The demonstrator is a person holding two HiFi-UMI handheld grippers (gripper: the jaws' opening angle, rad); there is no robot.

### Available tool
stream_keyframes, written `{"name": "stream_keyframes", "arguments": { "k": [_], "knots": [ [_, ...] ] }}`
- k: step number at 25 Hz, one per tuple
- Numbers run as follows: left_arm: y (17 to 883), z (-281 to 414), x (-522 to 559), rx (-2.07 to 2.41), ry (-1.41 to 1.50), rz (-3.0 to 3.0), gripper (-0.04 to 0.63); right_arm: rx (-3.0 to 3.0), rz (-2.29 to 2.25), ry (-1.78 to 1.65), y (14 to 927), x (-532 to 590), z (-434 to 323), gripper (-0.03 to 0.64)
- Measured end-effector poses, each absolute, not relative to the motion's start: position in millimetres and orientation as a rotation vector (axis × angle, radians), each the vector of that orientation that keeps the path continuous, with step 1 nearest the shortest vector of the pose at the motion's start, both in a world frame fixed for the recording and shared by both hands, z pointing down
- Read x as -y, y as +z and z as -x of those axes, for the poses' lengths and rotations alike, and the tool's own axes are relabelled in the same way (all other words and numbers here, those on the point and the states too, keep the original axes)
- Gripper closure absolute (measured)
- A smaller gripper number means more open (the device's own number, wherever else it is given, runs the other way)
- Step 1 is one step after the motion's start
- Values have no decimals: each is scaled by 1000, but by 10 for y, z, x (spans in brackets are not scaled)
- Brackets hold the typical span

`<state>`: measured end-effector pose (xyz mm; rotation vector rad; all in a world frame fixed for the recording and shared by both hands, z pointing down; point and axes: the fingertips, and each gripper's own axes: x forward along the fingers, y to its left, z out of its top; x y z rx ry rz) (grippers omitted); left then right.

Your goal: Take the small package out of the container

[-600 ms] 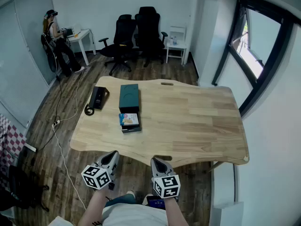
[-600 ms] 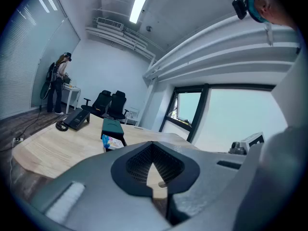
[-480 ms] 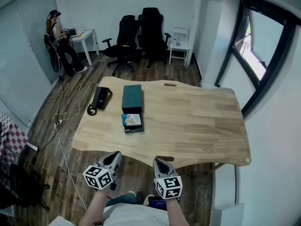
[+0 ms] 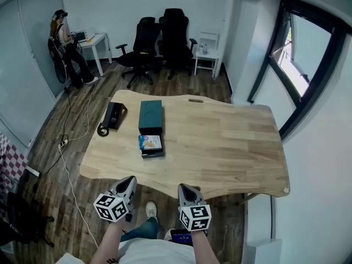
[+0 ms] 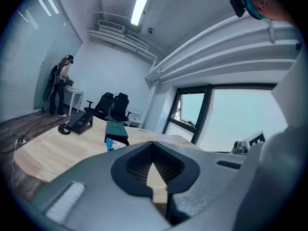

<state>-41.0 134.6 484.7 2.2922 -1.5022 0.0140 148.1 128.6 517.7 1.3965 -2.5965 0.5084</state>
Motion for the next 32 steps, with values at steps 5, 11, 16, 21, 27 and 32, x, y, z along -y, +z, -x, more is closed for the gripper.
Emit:
{"name": "stream_keyframes", "arguments": {
  "k": [5,11,16,21,27,32],
  "knots": [
    [4849,553,-1050,1547,-2,-2294,594,2602,-1371,491,5206,-1019,-1369,612],
    [5010,719,-384,1512,-5,-2290,594,2577,-1371,511,5343,-450,-1182,612],
    [5214,926,287,1454,27,-2277,594,2508,-1408,536,5447,209,-981,612],
    [5388,1226,870,1404,59,-2262,594,2457,-1382,511,5567,771,-558,612],
    [5666,1493,1283,1356,66,-2225,594,2396,-1380,442,5745,1074,-259,612],
    [5820,1495,1392,1320,96,-2210,594,2356,-1412,470,5830,1177,-268,612]
  ]
}}
